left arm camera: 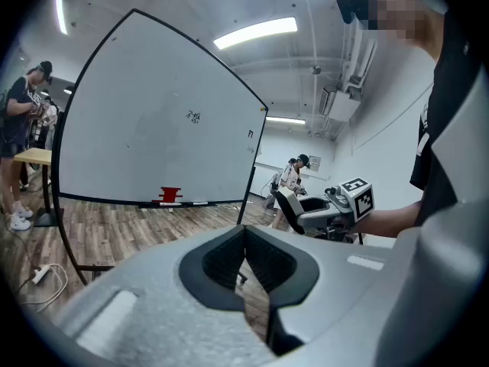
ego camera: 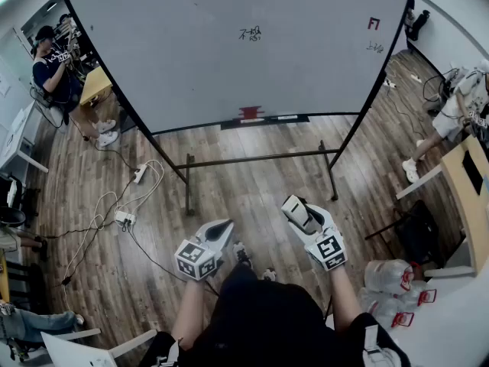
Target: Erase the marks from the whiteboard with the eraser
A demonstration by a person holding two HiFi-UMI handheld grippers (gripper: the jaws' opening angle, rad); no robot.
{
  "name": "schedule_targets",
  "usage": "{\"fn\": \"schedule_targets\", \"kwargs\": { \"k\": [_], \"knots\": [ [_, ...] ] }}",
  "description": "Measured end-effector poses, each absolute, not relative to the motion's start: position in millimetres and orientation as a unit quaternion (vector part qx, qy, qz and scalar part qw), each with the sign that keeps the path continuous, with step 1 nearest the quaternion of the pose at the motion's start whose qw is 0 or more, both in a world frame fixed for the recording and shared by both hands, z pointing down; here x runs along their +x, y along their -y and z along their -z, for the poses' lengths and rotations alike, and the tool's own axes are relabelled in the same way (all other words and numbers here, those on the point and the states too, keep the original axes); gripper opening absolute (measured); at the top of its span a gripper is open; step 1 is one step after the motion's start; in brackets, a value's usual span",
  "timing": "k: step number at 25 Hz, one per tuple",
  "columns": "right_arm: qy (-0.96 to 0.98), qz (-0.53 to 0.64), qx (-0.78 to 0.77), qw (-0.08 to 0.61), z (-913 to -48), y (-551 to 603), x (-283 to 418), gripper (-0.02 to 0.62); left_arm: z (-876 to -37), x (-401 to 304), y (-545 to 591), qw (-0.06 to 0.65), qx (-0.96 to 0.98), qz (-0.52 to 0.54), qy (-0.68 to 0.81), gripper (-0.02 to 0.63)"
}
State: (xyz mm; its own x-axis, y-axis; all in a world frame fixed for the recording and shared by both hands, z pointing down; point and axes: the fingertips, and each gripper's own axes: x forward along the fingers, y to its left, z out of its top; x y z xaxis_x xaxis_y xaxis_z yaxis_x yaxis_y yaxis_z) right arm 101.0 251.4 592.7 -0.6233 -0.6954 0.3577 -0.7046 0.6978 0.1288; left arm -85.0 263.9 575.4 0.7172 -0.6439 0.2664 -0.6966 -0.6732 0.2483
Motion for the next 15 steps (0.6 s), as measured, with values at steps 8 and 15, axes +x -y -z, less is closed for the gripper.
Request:
{"fn": "schedule_targets", "kwargs": {
  "k": [8, 15],
  "knots": [
    [0.902, -0.012, 0.386, 0.196, -597.7, -247.9, 99.4, 0.258, -577.8, -86.7, -259.6, 0.168, 0.911, -0.078, 0.369, 0.011],
    [0.906, -0.020, 0.377, 0.193, -597.8, -246.9, 95.2, 0.258, -577.9, -86.9, -256.5, 0.168, 0.911, -0.079, 0.368, 0.011]
  ]
}}
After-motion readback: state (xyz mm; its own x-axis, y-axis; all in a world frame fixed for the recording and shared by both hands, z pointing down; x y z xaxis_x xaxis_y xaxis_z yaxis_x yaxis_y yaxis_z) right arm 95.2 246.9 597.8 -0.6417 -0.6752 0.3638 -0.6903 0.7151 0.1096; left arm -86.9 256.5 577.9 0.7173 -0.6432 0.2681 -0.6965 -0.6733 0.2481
